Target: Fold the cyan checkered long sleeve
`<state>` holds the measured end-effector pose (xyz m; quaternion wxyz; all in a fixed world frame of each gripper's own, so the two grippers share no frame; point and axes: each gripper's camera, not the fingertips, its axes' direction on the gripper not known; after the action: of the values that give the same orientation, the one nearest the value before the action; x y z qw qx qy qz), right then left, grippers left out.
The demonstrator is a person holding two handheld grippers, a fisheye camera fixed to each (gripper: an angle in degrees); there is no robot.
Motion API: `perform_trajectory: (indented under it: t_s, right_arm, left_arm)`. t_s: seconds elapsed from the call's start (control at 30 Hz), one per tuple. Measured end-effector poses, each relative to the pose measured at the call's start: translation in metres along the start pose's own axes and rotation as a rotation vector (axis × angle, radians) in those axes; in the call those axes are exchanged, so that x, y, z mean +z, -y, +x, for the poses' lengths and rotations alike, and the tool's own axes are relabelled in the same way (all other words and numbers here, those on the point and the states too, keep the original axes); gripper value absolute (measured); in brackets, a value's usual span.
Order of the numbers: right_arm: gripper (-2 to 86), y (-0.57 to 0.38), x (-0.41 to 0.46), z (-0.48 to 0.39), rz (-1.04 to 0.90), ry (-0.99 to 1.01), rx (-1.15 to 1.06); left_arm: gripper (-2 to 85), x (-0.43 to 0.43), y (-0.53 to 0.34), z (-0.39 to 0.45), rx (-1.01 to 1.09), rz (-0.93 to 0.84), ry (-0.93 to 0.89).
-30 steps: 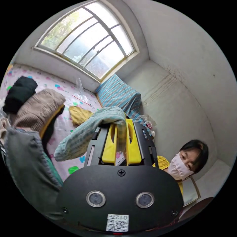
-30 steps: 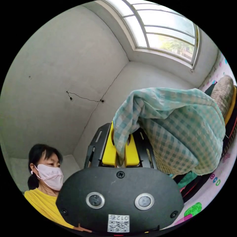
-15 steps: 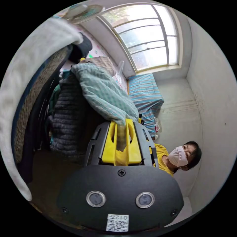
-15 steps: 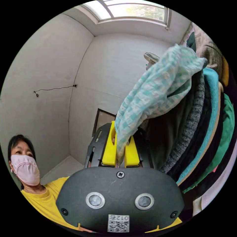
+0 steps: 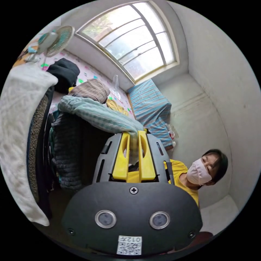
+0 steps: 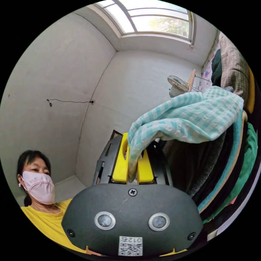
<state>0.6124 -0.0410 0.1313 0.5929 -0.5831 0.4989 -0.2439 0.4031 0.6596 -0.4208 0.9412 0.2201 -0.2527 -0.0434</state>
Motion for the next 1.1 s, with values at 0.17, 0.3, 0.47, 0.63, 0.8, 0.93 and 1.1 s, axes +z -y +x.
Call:
perform_trajectory:
  t_s: [0.17,0.3,0.47,0.63,0.8,0.93,1.1]
  right_arm:
    - [2.2,-0.056,0.047,0.009,0.048,-0.210,-0.003]
    - [5.6,-0.095,0.079,0.040,0.067,-0.331,0.131]
    - [7.7,-0.104,0.104,-0.029,0.205,-0.796,-0.228]
    - [8.6,-0.023,0.230,-0.057,-0.241,-1.033,-0.704]
    - [9.2,0.068,0.345,0.006,-0.637,-1.118,-0.816]
    - [8.8,0.115,0.406,0.054,-0.843,-0.974,-0.758]
    - [5.7,0.136,0.461,0.083,-1.006,-0.872,-0.746]
  left_arm:
    - [5.1,-0.021,-0.050,-0.038,-0.084,-0.181,-0.116]
    - [5.0,-0.031,-0.083,-0.085,-0.209,-0.210,-0.246]
    - [5.0,-0.059,-0.085,-0.059,-0.103,-0.210,-0.232]
    - [4.8,-0.084,-0.095,-0.031,-0.051,-0.162,-0.048]
    - [4.6,-0.106,-0.104,-0.009,-0.005,-0.134,0.077]
    - [4.5,-0.120,-0.113,-0.003,-0.018,-0.120,0.084]
    - [4.5,-0.132,-0.123,0.000,-0.026,-0.117,0.097]
